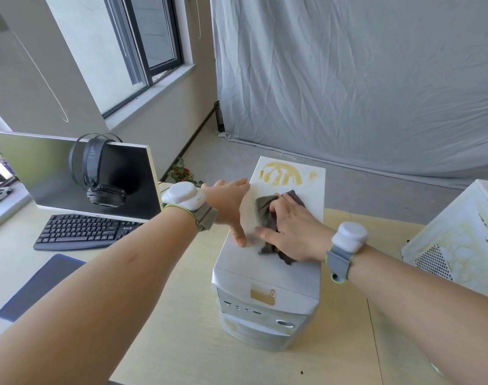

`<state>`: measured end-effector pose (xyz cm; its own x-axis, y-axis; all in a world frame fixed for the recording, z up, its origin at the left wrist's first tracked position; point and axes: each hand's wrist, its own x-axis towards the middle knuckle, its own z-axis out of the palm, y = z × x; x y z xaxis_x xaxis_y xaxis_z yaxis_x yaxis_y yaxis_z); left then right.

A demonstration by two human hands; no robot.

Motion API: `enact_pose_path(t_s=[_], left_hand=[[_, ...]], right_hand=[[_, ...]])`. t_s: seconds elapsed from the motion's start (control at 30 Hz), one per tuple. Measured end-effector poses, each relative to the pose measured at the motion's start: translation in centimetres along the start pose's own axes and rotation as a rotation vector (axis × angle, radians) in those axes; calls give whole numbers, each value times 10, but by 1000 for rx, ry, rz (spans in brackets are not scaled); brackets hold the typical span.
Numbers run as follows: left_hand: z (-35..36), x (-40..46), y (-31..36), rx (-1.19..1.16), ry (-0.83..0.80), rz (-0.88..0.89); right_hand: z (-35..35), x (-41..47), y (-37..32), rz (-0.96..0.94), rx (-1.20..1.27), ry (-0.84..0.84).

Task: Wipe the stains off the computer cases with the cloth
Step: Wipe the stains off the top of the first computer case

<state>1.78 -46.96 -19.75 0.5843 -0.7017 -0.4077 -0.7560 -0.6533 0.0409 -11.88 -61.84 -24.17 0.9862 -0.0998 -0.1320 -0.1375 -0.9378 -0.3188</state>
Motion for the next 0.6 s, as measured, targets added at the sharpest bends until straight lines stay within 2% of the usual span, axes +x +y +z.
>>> enact_pose_path(t_s=[0.07,0.13,0.23,0.37,0.5,0.6], left_hand=[[5,-4,-1,-29,73,-7],[12,-11,-6,-81,124,-17],[15,-19,-18,-281,186,2],[4,-23,-30,-580,304,-39],[-4,-13,-20,-518,261,-43],[-4,3,2,-418,199,-42]], right_hand=[[5,20,-1,46,-92,32],[6,38,-4,72,-160,-8],[3,51,-14,68,-220,-68],[12,39,-26,-71,-261,-83],[24,-5,-48,-281,-291,-100],[23,-47,-46,-345,-284,-144]])
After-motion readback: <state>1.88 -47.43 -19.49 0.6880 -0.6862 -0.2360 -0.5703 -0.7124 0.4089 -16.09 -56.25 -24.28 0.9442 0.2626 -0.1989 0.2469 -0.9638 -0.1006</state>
